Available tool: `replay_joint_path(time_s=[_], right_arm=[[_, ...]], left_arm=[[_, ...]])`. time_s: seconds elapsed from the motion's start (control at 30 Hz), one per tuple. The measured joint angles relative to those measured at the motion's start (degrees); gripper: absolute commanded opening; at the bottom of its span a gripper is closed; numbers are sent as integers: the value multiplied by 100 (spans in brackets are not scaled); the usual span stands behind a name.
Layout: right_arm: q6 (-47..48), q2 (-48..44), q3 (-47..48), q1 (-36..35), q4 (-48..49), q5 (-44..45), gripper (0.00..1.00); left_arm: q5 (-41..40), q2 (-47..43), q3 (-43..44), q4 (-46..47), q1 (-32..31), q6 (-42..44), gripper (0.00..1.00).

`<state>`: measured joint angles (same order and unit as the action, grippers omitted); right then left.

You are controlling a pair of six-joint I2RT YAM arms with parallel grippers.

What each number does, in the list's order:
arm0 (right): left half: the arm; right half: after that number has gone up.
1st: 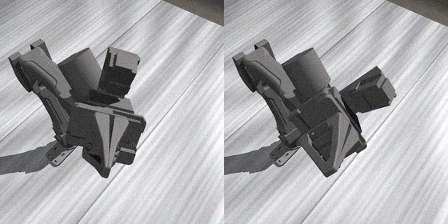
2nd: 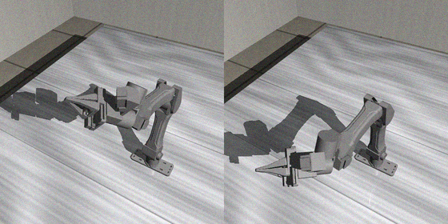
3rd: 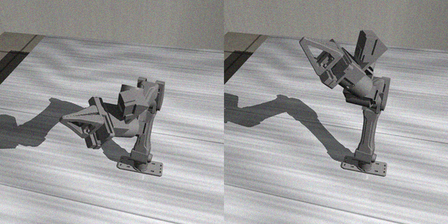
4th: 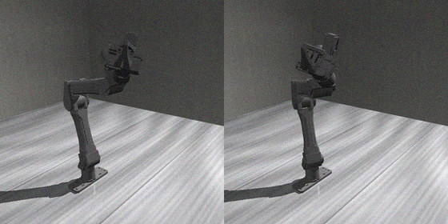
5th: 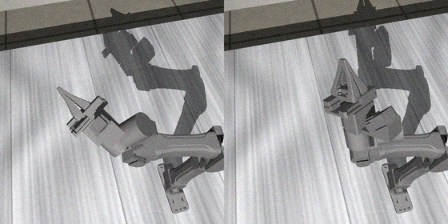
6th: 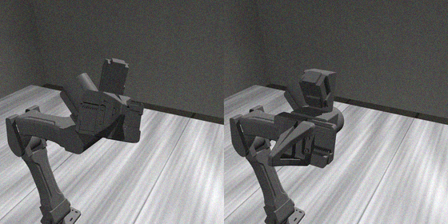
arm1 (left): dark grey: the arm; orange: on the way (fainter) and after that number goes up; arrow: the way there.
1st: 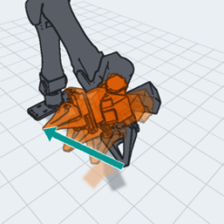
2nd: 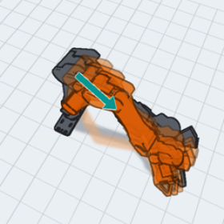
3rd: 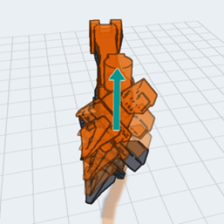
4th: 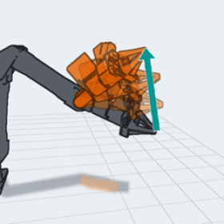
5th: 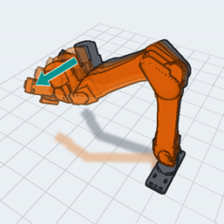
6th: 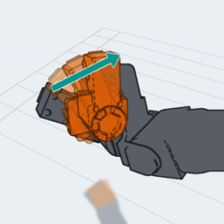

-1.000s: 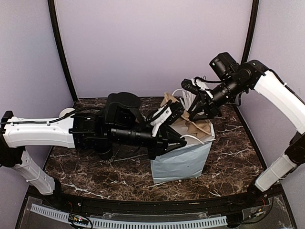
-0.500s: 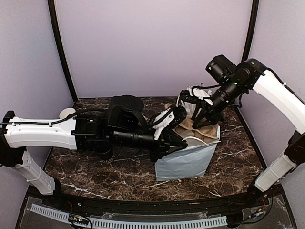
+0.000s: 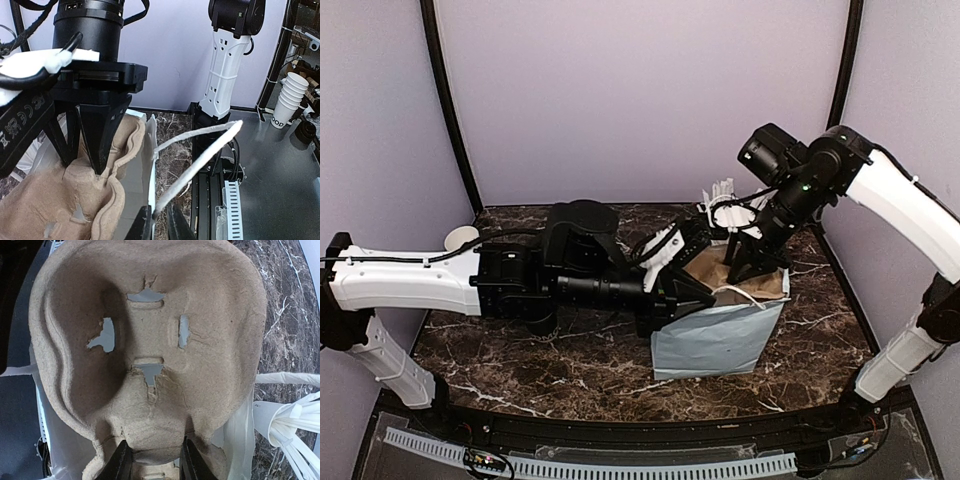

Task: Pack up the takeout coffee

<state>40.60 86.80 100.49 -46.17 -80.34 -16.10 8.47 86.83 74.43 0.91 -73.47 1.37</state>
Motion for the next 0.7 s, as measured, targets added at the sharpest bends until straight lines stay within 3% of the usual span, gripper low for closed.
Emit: replay_joint_path(time_s=[0.33,0.4,0.47,0.53,0.7], right_arm=[[-31,26,-354,-372,-37,549,29],[-37,44,-415,-409,-31,603,29],[-39,63,-452,-448,-31,667,29],[-50,87,-459,-487,-26,717,29],[-90,186,-459,-579,-26,868,29]], left_arm=[[-4,-188,-354,256,0,0,15],[-17,-256,-431,315,0,0,35],[-39,-310,-476,365,-2,33,47],[-61,-385,-529,409,-7,17,54],[-223,-925,-820,472,-7,39,58]])
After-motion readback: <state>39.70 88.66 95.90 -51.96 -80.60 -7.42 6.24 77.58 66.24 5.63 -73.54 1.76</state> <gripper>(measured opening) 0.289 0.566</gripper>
